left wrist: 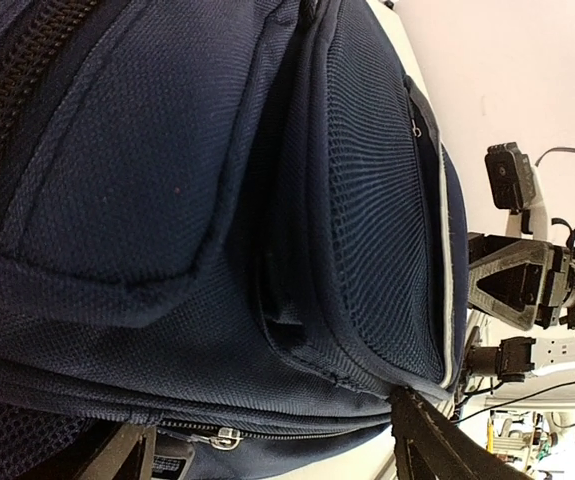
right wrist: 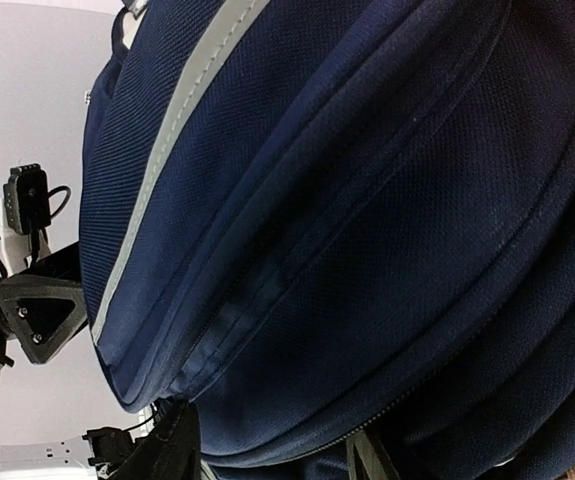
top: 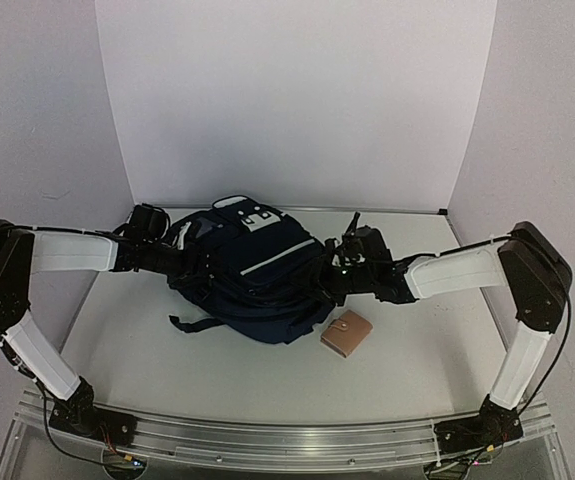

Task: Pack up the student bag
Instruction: Adjust the student bag at the center of the board, then zip the student bag at the center of the board.

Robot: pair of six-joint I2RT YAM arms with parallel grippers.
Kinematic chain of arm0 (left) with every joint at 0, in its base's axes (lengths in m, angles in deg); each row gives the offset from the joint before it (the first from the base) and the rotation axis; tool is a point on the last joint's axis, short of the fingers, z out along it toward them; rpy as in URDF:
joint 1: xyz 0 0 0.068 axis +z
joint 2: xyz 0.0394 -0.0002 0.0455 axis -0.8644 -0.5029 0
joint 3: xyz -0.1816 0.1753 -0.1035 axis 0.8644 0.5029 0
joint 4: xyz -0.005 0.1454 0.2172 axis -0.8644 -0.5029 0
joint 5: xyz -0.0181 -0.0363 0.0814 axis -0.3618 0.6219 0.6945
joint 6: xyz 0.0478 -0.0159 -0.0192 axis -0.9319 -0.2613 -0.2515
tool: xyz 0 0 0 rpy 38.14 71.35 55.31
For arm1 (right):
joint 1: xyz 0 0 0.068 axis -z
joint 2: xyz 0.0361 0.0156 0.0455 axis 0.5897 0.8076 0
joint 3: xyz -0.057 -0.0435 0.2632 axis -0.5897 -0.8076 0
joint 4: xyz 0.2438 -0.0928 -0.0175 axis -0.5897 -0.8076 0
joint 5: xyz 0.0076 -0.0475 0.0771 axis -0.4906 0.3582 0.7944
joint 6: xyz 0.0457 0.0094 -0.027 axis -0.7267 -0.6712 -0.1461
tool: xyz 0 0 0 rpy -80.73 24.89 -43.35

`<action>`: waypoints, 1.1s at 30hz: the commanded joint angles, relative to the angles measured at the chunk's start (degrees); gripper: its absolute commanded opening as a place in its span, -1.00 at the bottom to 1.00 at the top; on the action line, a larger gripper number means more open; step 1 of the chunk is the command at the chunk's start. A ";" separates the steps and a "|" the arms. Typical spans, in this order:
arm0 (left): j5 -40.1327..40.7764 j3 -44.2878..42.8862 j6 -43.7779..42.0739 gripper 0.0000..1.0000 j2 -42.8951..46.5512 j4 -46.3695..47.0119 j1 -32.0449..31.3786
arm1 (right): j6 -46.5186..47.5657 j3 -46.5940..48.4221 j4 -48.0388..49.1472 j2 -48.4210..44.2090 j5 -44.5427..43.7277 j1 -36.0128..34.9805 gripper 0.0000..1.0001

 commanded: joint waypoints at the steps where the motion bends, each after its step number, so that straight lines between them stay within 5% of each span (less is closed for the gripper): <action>1: -0.83 -0.98 -1.76 0.64 1.90 2.99 -0.05 | 1.34 4.25 3.06 0.93 -2.08 -0.33 -0.29; 6: 1.64 0.77 -8.18 0.76 5.82 1.07 -0.04 | 3.78 5.84 3.16 -1.94 -4.88 0.06 -0.99; 14: 5.93 0.53 -16.42 0.72 5.38 -0.90 -0.08 | 5.93 8.28 3.04 -1.41 -3.03 6.00 -1.00; 19: 4.38 0.10 -18.12 0.07 3.13 -0.46 -0.09 | 6.89 10.61 2.36 0.37 -0.59 8.13 -1.00; 25: 1.46 -1.39 -17.03 -0.14 -0.54 1.19 -0.10 | 7.55 12.27 1.84 2.17 0.42 8.26 -1.00; 33: -0.44 -2.31 -15.55 -0.16 -4.21 3.70 -0.88 | 7.94 12.36 1.84 3.19 0.82 8.24 -1.00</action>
